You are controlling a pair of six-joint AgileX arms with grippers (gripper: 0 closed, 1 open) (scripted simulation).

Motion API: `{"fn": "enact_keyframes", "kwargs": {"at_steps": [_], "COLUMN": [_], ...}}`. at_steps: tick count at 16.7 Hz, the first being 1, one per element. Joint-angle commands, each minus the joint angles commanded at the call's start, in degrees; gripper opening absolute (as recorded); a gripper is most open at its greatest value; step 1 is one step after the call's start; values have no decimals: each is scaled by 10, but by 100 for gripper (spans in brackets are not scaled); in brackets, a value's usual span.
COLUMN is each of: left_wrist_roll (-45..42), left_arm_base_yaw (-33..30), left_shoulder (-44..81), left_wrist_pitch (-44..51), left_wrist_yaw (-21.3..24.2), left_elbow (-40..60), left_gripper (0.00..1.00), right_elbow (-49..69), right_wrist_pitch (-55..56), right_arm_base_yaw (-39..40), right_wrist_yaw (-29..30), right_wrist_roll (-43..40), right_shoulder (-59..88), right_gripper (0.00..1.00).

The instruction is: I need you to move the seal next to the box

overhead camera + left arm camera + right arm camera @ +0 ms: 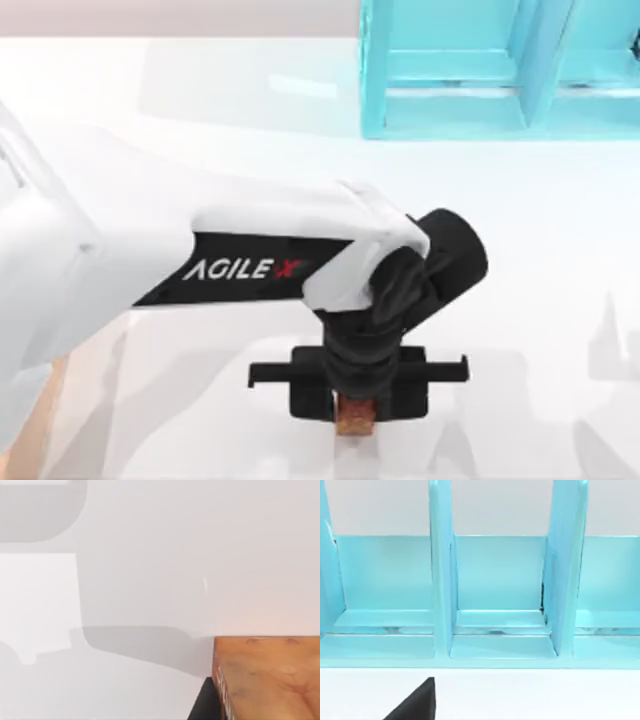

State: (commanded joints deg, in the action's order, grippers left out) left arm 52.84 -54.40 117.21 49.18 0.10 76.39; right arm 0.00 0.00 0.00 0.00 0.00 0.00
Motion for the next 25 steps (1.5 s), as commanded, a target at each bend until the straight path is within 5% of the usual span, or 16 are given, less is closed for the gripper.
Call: {"fn": "enact_keyframes", "kwargs": {"at_steps": [22,25], "left_wrist_roll": [-1,-40], "left_arm_base_yaw": [1,40], "left_shoulder": [-39,-41], "left_wrist_pitch": [102,121], "left_wrist_yaw": [0,0], "left_elbow": [63,91], "left_gripper": [0,0], "right_elbow": [0,0], "right_wrist_pitch": [0,0], "right_arm_base_yaw": [0,0], "right_wrist_yaw": [0,0], "right_wrist_roll": [0,0], "right_shoulder": [0,0], "right_gripper": [100,100]}}
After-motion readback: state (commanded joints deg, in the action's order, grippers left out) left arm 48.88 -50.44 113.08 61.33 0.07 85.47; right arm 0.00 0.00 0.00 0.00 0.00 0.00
